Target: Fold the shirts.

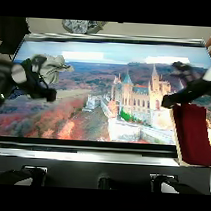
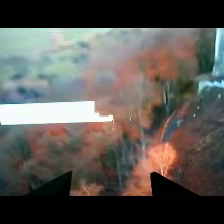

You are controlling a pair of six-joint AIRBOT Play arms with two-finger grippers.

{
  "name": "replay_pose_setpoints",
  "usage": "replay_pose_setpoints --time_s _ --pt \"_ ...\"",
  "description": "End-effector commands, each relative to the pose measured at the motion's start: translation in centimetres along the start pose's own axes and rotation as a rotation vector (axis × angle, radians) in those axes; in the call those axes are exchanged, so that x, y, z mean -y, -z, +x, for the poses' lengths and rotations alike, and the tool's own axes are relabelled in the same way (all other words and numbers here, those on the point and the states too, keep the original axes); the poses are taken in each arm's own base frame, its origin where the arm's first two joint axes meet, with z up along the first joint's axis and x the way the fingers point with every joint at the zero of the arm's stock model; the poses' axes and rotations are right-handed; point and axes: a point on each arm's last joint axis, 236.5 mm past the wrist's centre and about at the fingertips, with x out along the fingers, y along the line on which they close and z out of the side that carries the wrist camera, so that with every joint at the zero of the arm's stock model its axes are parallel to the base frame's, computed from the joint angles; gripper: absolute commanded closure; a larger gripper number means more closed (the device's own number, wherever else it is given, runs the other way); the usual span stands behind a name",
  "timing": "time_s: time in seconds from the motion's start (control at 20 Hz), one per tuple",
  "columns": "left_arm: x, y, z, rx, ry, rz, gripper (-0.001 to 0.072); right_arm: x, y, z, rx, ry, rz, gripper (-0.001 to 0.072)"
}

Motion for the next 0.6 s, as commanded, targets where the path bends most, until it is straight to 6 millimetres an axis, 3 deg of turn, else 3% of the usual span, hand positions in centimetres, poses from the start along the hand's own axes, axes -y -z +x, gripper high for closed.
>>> replay_pose_setpoints --time_s 0.0,0.55 --pt "0.49 4.36 3.01 -0.031 -0.002 -0.058 0.0126 -3.38 2.01 3.14 -0.181 -0.03 -0.099 0.0019" --pt "0.44 4.17 2.9 -0.026 -0.001 -0.061 0.0125 -3.05 2.34 3.06 -0.195 -0.019 -0.113 0.0027"
